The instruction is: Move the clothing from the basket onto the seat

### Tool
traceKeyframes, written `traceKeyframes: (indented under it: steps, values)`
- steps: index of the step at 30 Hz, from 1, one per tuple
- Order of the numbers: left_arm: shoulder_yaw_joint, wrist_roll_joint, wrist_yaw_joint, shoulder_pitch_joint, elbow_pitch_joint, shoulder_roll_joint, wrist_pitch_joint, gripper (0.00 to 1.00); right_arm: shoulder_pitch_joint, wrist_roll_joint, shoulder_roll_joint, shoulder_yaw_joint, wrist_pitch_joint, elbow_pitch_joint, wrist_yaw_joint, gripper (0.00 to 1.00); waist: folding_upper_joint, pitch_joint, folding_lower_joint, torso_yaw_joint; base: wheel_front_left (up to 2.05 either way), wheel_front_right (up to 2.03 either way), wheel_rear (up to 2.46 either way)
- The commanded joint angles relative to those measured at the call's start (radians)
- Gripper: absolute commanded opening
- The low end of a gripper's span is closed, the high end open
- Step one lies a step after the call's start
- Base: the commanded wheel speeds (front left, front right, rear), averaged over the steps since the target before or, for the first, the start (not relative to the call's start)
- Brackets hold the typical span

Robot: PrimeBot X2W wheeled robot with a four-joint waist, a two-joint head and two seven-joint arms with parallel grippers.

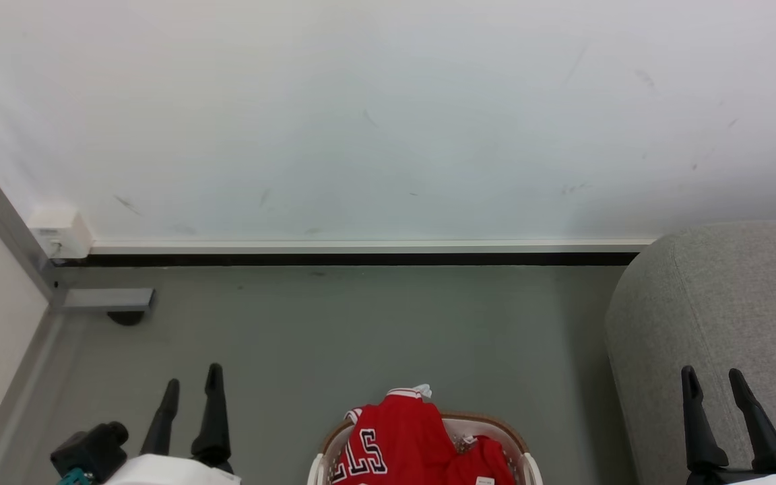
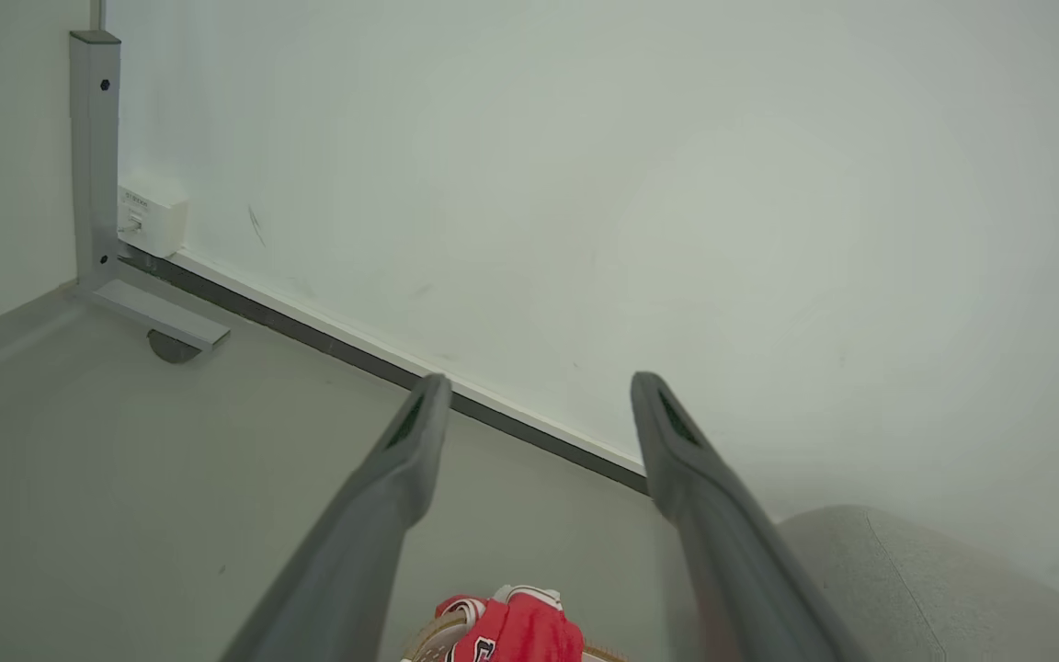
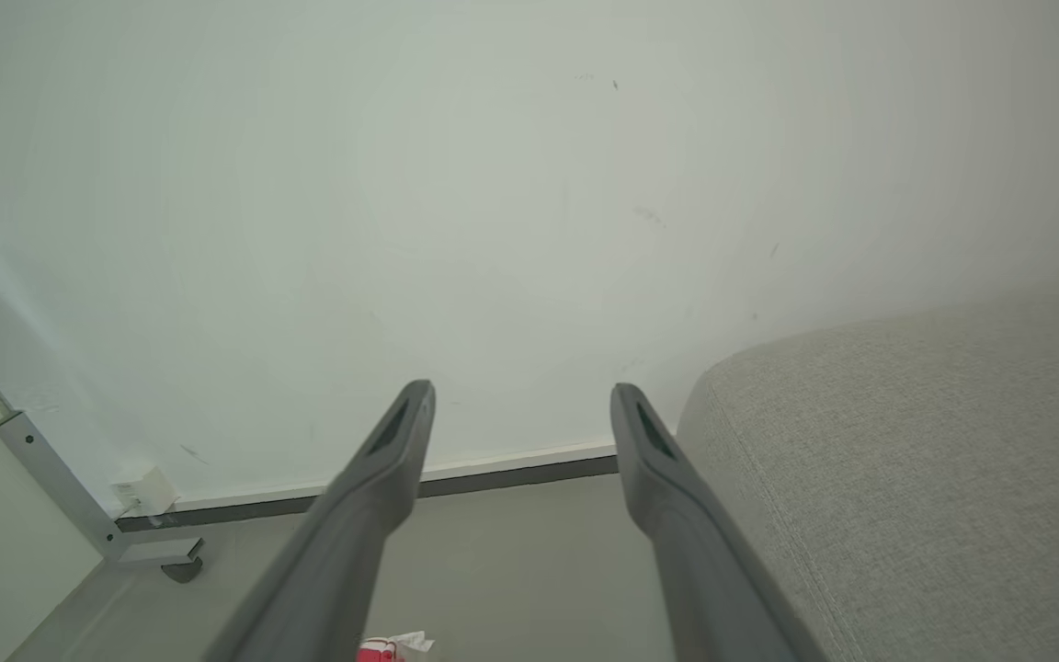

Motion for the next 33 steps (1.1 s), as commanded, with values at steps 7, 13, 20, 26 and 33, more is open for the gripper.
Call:
traceKeyframes:
  steps: [7, 13, 20, 26, 33]
  values:
    - [-0.006, 0.099, -0.009, 0.007, 0.0, 0.013, -0.026, 1.0, 0.01, -0.112, 0.015, -0.034, -0.008, 0.001, -0.001, 1.0, 0.0, -0.002, 0.0, -0.001, 0.0, 0.0, 0.0]
    - [-0.01, 0.16, -0.014, 0.012, 0.009, 0.015, -0.04, 1.0, 0.016, -0.175, 0.03, -0.059, -0.009, 0.01, -0.001, 1.0, 0.0, -0.005, 0.0, -0.002, 0.0, 0.0, 0.0]
    - [-0.013, 0.223, -0.023, 0.014, 0.02, 0.017, -0.054, 1.0, 0.02, -0.243, 0.043, -0.078, -0.009, 0.02, -0.001, 1.0, 0.0, -0.006, 0.0, -0.002, 0.0, 0.0, 0.0]
    - [-0.013, 0.268, -0.03, 0.021, 0.034, 0.017, -0.069, 1.0, 0.028, -0.286, 0.056, -0.094, -0.01, 0.031, -0.002, 1.0, 0.0, -0.009, 0.0, 0.001, 0.0, 0.0, 0.0]
    - [-0.012, 0.323, -0.038, 0.025, 0.05, 0.015, -0.084, 1.0, 0.034, -0.347, 0.069, -0.108, -0.012, 0.043, -0.002, 1.0, 0.0, -0.014, 0.0, 0.002, 0.0, 0.0, 0.0]
